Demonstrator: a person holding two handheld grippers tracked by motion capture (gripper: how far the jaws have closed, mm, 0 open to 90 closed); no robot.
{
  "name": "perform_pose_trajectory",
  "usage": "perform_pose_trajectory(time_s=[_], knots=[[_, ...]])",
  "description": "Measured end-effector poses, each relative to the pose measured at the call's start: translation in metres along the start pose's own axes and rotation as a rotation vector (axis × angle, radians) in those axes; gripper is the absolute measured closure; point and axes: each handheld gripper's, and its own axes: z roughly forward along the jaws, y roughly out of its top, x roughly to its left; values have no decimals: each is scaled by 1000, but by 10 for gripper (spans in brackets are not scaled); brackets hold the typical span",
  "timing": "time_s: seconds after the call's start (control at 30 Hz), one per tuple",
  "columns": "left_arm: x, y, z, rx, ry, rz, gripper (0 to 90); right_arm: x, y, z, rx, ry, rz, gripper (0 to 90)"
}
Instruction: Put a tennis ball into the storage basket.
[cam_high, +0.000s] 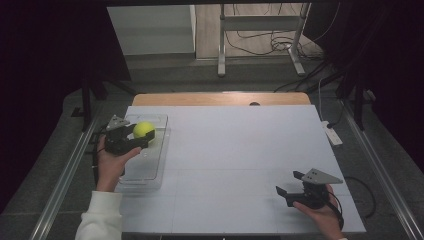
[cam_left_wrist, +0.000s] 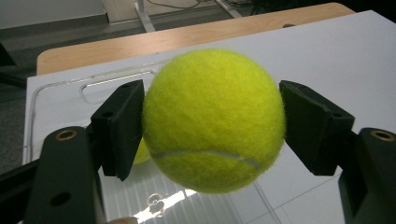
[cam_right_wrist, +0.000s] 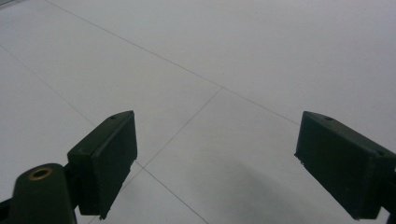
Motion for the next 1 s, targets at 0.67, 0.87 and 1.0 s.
perform_pose_trajectory(time_s=[0.67, 0.87, 1.0], knots=[[22, -10, -1, 38, 72, -38, 269, 0, 0, 1, 4, 0, -3, 130], [21, -11, 2, 51, 77, -35, 269, 0, 0, 1, 1, 2, -3, 130], [21, -11, 4, 61, 77, -32, 269, 0, 0, 1, 2, 2, -2, 130]])
